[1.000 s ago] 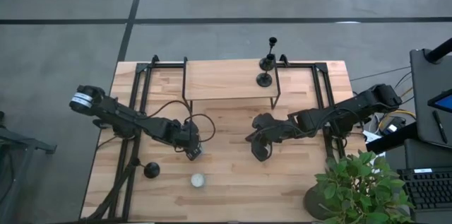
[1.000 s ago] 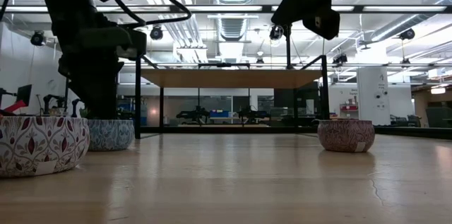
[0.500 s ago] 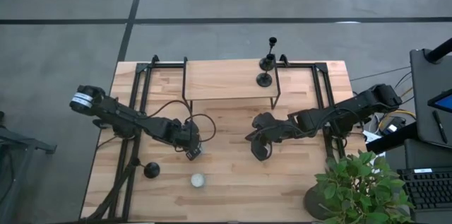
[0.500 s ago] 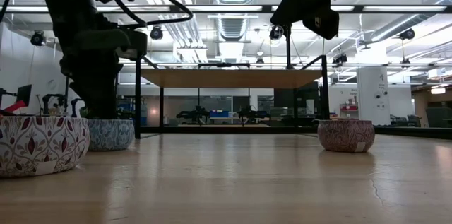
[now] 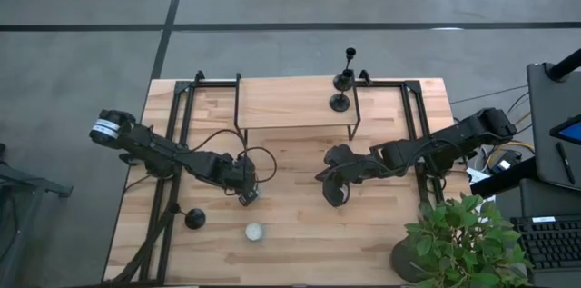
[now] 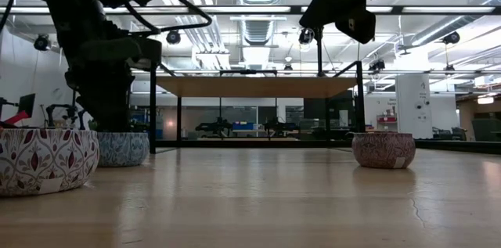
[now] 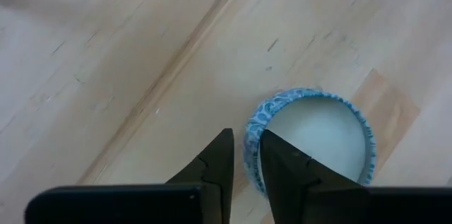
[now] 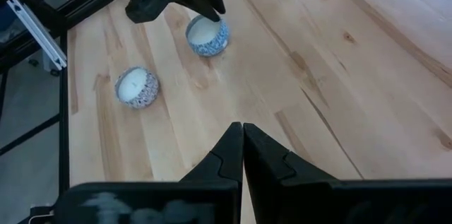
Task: Pick & Place candle stick holders
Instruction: Put the blue scented candle on the shelf
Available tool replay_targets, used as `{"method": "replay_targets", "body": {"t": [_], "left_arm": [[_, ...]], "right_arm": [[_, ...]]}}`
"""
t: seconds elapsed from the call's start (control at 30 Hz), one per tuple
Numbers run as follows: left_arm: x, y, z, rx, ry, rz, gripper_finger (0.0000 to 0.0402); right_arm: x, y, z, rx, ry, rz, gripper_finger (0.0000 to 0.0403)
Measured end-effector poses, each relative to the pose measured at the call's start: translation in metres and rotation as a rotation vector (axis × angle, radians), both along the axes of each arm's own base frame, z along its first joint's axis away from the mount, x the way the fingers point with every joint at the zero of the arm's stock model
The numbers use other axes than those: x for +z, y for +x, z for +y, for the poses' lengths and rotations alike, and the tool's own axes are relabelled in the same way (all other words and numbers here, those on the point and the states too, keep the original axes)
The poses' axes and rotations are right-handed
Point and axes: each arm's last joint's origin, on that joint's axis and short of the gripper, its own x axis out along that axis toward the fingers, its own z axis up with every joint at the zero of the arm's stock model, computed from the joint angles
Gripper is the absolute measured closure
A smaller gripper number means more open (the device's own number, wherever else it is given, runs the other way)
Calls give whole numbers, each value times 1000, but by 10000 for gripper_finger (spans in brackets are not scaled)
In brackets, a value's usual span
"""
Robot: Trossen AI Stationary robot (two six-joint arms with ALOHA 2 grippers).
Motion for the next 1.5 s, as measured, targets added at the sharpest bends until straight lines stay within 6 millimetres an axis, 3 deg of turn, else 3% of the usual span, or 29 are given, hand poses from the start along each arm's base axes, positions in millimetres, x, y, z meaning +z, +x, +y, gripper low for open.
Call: {"method": "replay_targets", "body": {"t": [0.23, 0.57, 0.77, 1.0, 1.2, 1.33, 1.5], "left_arm": [[1, 1, 0, -31, 8, -5, 393], [9, 5, -2, -48, -4, -62, 400], [34, 8, -2, -55, -53, -148, 401], [86, 5, 9, 4, -101, -304, 401], [138, -8, 44, 132, -102, -400, 401], [168, -15, 80, 169, -53, -454, 401], [187, -21, 133, 211, -9, -406, 401]], "right_arm": [[0, 0, 0, -1, 0, -1, 394], [0, 0, 0, -6, -6, -1, 394], [0, 0, 0, -8, -3, -4, 394], [0, 1, 0, -8, -2, -10, 394], [0, 1, 0, -6, -5, -11, 394], [0, 1, 0, -11, -12, -15, 394], [1, 1, -1, -13, -18, -19, 394]]}}
